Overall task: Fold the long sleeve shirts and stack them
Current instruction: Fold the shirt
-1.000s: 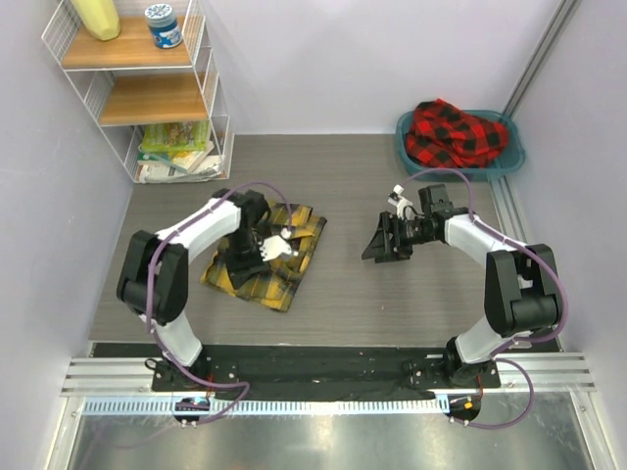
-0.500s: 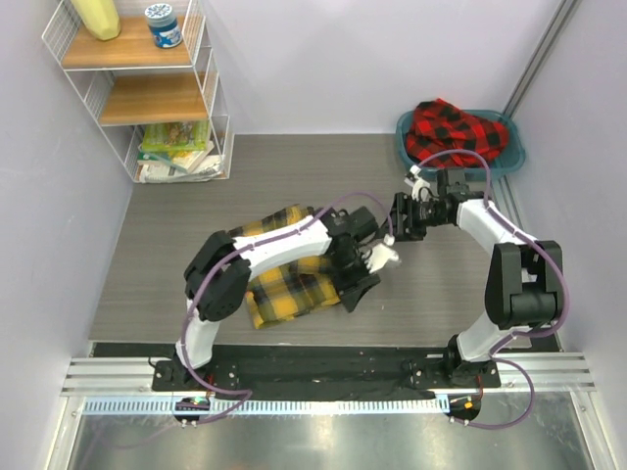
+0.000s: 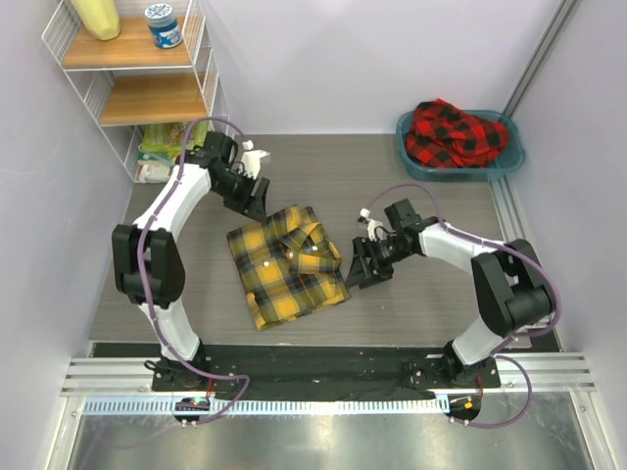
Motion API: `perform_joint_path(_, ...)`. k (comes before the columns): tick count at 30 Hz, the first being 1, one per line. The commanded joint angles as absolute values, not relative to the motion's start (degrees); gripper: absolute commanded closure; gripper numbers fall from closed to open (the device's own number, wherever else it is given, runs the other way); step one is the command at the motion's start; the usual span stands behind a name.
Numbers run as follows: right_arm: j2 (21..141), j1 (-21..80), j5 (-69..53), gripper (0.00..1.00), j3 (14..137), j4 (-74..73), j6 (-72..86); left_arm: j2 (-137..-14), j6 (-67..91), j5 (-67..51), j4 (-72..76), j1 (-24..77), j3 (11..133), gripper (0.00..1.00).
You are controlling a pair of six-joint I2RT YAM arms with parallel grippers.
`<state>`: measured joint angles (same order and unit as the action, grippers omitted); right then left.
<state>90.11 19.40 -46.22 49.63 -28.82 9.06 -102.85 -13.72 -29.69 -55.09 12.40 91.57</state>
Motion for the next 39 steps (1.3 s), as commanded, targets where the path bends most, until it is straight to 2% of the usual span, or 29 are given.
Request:
perform_joint_path(1,95.70,22.50,-45.01,0.33,52.37,-23.12,11.60,-107.31,-16.78,-24.70,-54.41,9.67,89.48,0.39)
perform_joint_path(2,97.02,22.76,-44.57,0.34,52.82,-23.03,11.43,-107.84,-17.31,-23.83,-53.88,9.58,89.04,0.39)
perform_joint_path(5,101.42,22.94,-42.99,0.47,54.49,-23.29,10.73,-110.74,-18.72,-23.99,-54.14,9.58,87.55,0.40)
perform_joint_path(6,102.73,22.94,-42.46,0.59,54.84,-23.29,10.11,-111.35,-19.94,-23.73,-54.14,9.58,86.84,0.44)
perform_joint_path(8,103.97,22.94,-40.18,0.75,56.59,-24.25,8.88,-111.97,-21.35,-23.38,-54.32,9.67,83.61,0.51)
perform_joint_path(9,105.37,22.94,-39.56,0.83,57.38,-24.69,7.57,-111.80,-22.31,-23.12,-54.49,9.75,82.45,0.60)
perform_joint_path(10,106.25,22.94,-38.77,0.96,59.65,-25.22,6.78,-111.27,-22.85,-23.46,-55.62,10.02,81.14,0.63)
perform_joint_path(11,106.96,22.94,-36.50,0.99,60.98,-26.27,5.90,-110.75,-23.29,-24.08,-56.42,10.45,78.86,0.66)
perform_joint_path(14,108.89,22.76,-31.58,0.99,65.82,-26.89,2.30,-107.32,-24.69,-25.66,-59.84,12.91,73.50,0.79)
perform_joint_path(18,112.41,22.68,-26.90,0.99,73.90,-28.13,-3.41,-102.14,-27.33,-28.30,-63.63,19.23,68.05,0.83)
perform_joint_path(22,113.82,21.45,-24.34,0.98,81.47,-28.57,-5.71,-100.02,-30.23,-34.16,-69.68,25.74,67.59,0.68)
perform_joint_path(23,113.56,20.14,-24.52,0.96,82.17,-28.56,-5.89,-99.85,-30.67,-35.93,-72.66,26.10,67.76,0.60)
perform_joint_path(26,111.72,17.24,-23.91,0.87,85.16,-30.66,-6.68,-98.88,-31.20,-42.70,-75.66,25.41,68.03,0.47)
perform_joint_path(29,106.73,15.12,-25.57,0.82,84.82,-34.70,-7.91,-95.81,-30.59,-47.09,-75.33,19.97,69.60,0.43)
perform_joint_path(31,103.29,14.15,-29.42,0.79,81.84,-37.78,-7.48,-93.87,-27.26,-46.50,-69.81,14.26,72.66,0.41)
perform_joint_path(32,101.62,14.15,-31.10,0.77,80.17,-38.14,-5.64,-93.52,-22.72,-42.14,-66.74,12.76,73.38,0.39)
perform_joint_path(35,96.95,15.02,-36.90,0.71,73.05,-38.58,-0.20,-94.39,-21.88,-30.99,-56.54,10.72,75.14,0.39)
perform_joint_path(39,97.73,16.26,-39.02,0.71,65.94,-38.32,1.49,-100.10,-24.87,-31.19,-55.37,10.90,76.03,0.42)
